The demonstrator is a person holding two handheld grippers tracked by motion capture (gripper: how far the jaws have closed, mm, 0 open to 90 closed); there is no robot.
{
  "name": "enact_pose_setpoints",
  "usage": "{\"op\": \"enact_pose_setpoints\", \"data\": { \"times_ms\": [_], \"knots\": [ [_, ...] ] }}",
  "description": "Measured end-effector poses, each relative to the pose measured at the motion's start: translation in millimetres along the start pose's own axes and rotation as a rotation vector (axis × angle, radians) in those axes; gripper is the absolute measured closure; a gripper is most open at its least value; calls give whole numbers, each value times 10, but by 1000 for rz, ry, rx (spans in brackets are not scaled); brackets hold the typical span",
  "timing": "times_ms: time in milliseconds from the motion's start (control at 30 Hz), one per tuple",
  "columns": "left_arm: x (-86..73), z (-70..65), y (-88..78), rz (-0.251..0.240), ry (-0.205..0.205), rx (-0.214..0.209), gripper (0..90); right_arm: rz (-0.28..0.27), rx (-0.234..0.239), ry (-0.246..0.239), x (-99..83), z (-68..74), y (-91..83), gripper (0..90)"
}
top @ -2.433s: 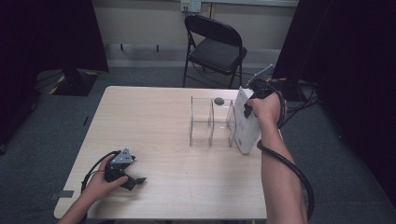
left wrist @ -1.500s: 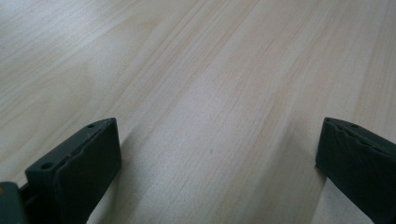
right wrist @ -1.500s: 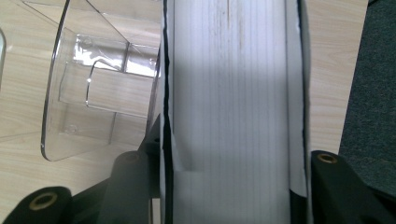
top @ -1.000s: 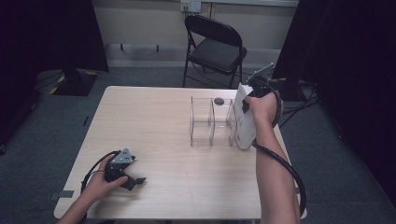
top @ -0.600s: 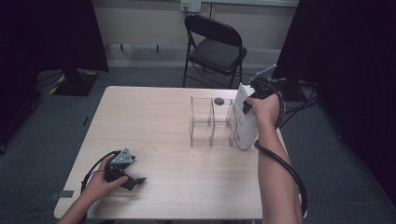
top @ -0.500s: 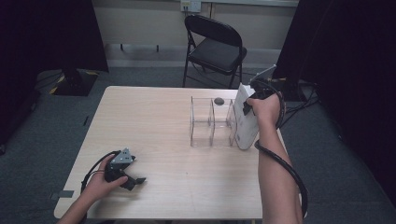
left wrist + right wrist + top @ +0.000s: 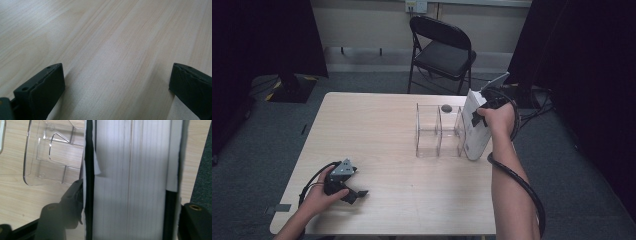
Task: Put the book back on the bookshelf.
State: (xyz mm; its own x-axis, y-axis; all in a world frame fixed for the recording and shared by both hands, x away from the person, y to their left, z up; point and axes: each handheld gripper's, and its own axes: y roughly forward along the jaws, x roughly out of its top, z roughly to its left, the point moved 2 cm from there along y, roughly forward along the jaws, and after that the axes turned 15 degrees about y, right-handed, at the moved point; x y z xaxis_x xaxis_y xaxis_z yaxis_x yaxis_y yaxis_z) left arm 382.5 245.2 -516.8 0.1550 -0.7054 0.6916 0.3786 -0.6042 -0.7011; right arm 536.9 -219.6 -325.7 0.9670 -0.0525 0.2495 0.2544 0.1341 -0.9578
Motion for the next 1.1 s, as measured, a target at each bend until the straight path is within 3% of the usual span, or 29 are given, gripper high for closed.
{"op": "enact_pose_setpoints", "data": {
  "times_ms": [400, 1100],
  "knots": [
    [0, 0, 0, 0, 0, 0, 0, -30, 7, -13, -99, -56, -66, 267],
    [0, 0, 0, 0, 0, 0, 0, -38, 8, -57, -290, -61, -89, 206]
  ]
}}
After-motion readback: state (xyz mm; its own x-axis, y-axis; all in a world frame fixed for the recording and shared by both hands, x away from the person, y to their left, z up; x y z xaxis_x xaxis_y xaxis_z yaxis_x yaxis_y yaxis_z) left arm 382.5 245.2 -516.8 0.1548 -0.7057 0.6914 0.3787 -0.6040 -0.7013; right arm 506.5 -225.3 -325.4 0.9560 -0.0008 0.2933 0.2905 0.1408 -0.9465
